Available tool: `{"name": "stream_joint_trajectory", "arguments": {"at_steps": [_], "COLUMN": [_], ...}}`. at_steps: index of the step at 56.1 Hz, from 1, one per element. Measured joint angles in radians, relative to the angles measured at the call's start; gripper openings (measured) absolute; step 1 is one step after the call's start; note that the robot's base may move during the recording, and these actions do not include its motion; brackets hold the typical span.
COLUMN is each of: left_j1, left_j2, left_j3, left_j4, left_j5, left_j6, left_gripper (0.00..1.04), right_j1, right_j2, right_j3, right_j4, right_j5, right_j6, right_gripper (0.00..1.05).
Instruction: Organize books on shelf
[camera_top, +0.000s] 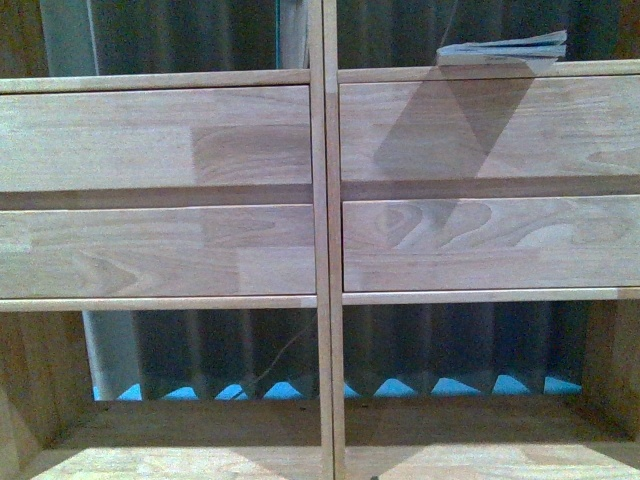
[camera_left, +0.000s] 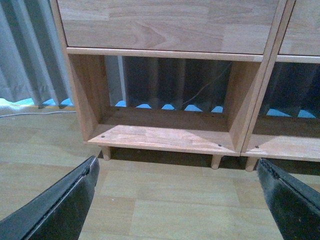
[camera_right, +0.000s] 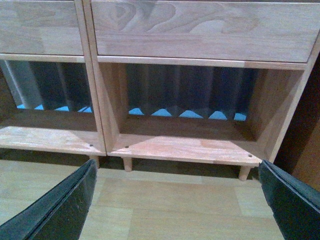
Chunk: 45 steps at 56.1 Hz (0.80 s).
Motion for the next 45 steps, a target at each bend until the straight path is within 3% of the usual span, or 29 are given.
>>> {"name": "stream_joint_trajectory", "arguments": {"at_steps": [45], "left_j1": [0.000], "left_j2": [0.000], "left_j3": [0.000], "left_j4": [0.000], "left_j5": [0.000], "left_j6": [0.000], "left_gripper": [0.97], "right_j1": [0.000], "right_j2": [0.000], "right_j3": [0.000], "right_j4": [0.000], "right_j5": [0.000], "right_j6": [0.000], "right_gripper": [0.98]}}
